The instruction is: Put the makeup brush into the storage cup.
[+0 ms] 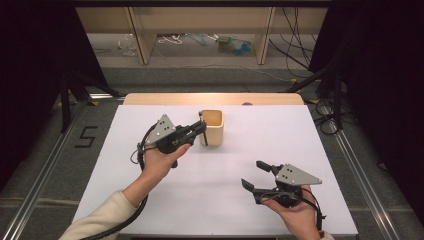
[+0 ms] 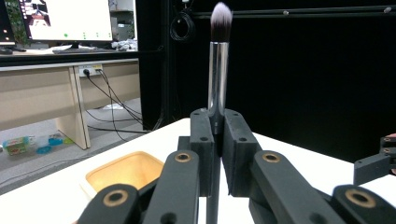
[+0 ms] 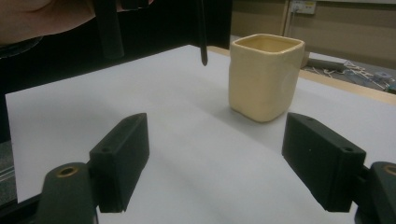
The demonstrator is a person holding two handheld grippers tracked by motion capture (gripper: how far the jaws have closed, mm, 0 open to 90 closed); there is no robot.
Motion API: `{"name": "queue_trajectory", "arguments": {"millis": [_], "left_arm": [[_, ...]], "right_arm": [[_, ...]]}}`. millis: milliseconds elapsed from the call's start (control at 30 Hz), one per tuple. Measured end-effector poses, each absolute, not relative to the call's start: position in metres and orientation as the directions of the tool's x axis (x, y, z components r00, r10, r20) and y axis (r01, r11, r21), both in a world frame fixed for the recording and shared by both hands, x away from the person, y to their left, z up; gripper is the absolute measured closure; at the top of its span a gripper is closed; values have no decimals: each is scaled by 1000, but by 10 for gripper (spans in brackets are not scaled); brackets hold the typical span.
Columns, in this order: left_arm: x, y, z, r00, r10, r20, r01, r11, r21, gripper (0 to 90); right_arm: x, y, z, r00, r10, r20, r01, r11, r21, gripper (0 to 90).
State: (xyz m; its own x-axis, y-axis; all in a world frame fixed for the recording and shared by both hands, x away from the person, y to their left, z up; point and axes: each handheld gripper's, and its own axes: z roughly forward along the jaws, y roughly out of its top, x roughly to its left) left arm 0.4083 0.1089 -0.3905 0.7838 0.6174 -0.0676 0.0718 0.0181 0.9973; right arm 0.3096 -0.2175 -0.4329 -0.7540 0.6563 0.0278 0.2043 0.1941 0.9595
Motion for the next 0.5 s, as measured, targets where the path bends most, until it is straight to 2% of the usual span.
{"name": "queue_trajectory", "arguments": {"millis": [100, 200, 233, 500], "left_arm": [[410, 109, -390, 784, 618, -59, 65, 13, 998, 835], [412, 108, -388, 784, 618, -54, 59, 11, 998, 835], [413, 107, -388, 782, 621, -58, 63, 13, 998, 835], [417, 105, -385, 780, 624, -47, 53, 8, 999, 836]], "right_arm": [[308, -217, -433, -757, 651, 58, 226, 178, 958, 243], [310, -217, -433, -754, 656, 27, 191, 180, 965, 243], [308, -220, -431, -747, 664, 18, 213, 214, 953, 243], [308, -220, -431, -748, 664, 19, 212, 212, 954, 242]]}}
